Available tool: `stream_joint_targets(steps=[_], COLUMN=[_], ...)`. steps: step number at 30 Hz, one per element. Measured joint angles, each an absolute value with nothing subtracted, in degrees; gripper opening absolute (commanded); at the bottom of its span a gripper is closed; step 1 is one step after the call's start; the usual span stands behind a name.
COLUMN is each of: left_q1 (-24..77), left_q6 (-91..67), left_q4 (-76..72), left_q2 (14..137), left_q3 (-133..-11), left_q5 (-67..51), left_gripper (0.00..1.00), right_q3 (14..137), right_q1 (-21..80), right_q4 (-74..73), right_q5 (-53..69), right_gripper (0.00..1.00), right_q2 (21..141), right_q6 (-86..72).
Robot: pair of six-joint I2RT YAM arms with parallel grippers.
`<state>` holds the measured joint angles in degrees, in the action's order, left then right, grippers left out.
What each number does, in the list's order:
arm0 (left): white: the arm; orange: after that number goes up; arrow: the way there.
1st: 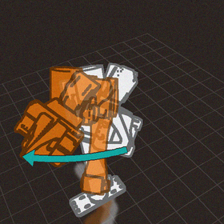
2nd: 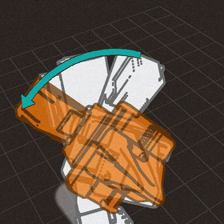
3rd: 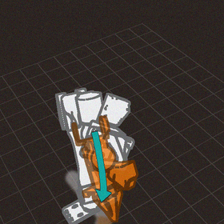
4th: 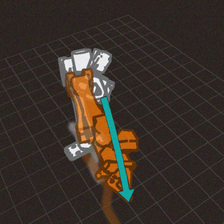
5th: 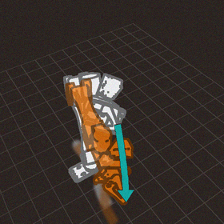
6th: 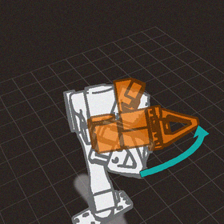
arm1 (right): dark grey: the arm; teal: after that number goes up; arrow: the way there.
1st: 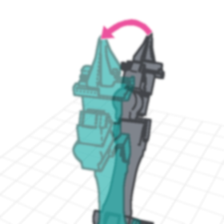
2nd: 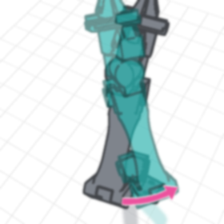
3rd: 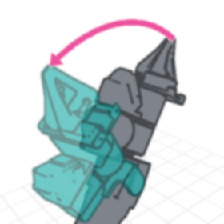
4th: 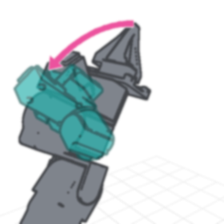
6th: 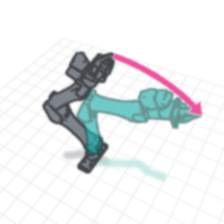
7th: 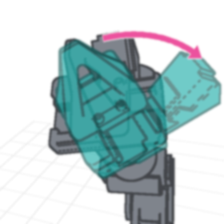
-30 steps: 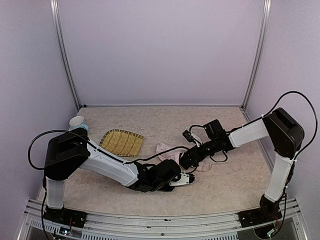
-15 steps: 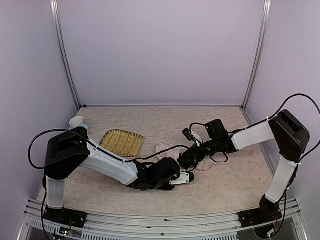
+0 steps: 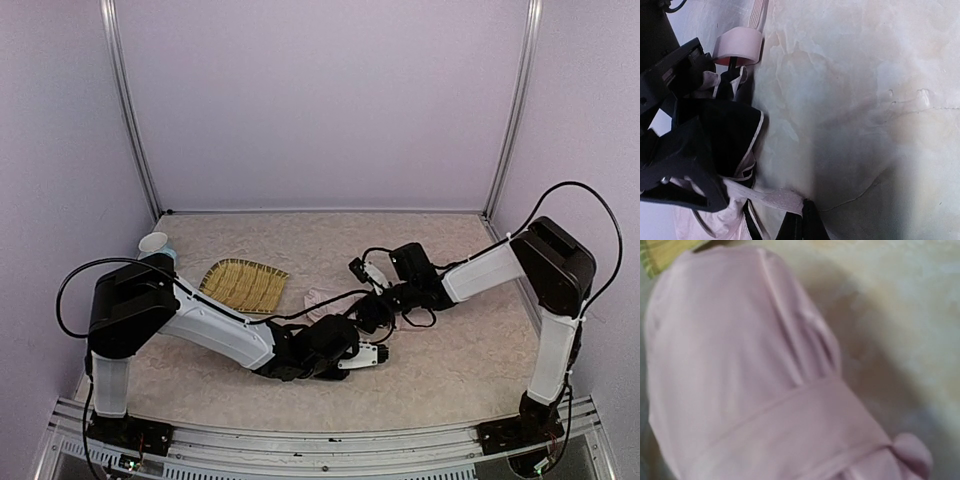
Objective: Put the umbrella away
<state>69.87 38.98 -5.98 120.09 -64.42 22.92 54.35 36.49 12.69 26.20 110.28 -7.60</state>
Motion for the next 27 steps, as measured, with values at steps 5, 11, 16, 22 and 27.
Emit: stream_joint_targets(steps=[5, 11, 16, 22, 27], left_q1=[69.5, 67.0, 64.2, 60.0, 55.4], left_q6=[38.1, 32.8, 28.3, 24.8, 21.8], left_q4=[-7.3, -10.3, -10.5, -5.7, -6.2], left_q2=[119.7, 117.0, 108.8, 99.8, 93.4], left_q3=[-63.6, -60.8, -52.2, -45.6, -44.4], left_q5=[22.0, 21.5, 19.8, 11.6, 4.5], left_gripper=[0.0, 0.34, 0.43, 0.43, 0.53], right_q3=[54.5, 55.5, 57.1, 58.9, 59.1], right_q1=[36.7, 36.6, 36.4, 36.0, 35.7], right_q4=[11.2, 9.3, 6.7, 3.6, 0.0], right_q5=[25.2, 25.4, 25.4, 26.8, 29.8], right_gripper=[0.42, 0.14, 0.0, 0.0, 0.0], right_q2=[110.4, 110.6, 110.8, 110.7, 108.5], right_q6=[-6.1, -4.5, -3.2, -1.4, 2.1])
